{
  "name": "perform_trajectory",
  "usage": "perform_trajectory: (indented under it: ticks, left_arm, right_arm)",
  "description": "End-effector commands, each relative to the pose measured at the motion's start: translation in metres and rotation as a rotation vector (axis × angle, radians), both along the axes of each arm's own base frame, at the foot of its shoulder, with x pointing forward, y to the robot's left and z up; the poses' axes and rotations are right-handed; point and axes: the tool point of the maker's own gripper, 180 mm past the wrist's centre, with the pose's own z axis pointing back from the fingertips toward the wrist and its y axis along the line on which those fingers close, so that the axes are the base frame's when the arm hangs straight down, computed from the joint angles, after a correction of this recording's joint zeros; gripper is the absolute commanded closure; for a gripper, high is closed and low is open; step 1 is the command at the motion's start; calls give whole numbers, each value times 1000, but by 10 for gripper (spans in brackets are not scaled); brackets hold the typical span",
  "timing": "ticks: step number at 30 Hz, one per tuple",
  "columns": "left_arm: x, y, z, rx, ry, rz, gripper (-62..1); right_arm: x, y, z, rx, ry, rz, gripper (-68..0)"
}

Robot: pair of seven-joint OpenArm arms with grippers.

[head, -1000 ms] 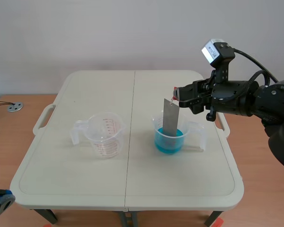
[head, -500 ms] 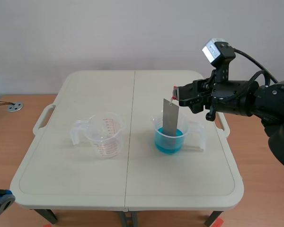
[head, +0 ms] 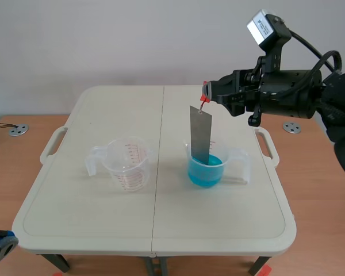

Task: Hold the metal plate by the orange handle, dip it into the blue solution, take it out and point at it, then put the plate back in the beaker on the left.
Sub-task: 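Hold the plate still in the solution, then raise the plate and point at it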

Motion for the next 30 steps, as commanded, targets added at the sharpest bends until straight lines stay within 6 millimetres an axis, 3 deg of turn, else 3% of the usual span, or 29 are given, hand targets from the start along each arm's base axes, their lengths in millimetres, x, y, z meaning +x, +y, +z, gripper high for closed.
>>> perform_trajectory:
  ticks: [1, 11, 22, 30]
  left_arm:
    - [4, -3, 6, -19, -22, 0, -16]
    - [12, -7, 16, -49, -77, -9, -16]
    - [78, -28, 52, -59, -273, -48, -16]
    - [117, -59, 59, -65, -314, -110, -16]
  right_arm:
    - [5, -4, 27, 31, -68, 2, -13]
    - [-8, -7, 74, 94, -137, 37, -13]
    - [-21, -5, 114, 142, -227, 73, -13]
    - [-29, 0, 132, 167, -280, 97, -13]
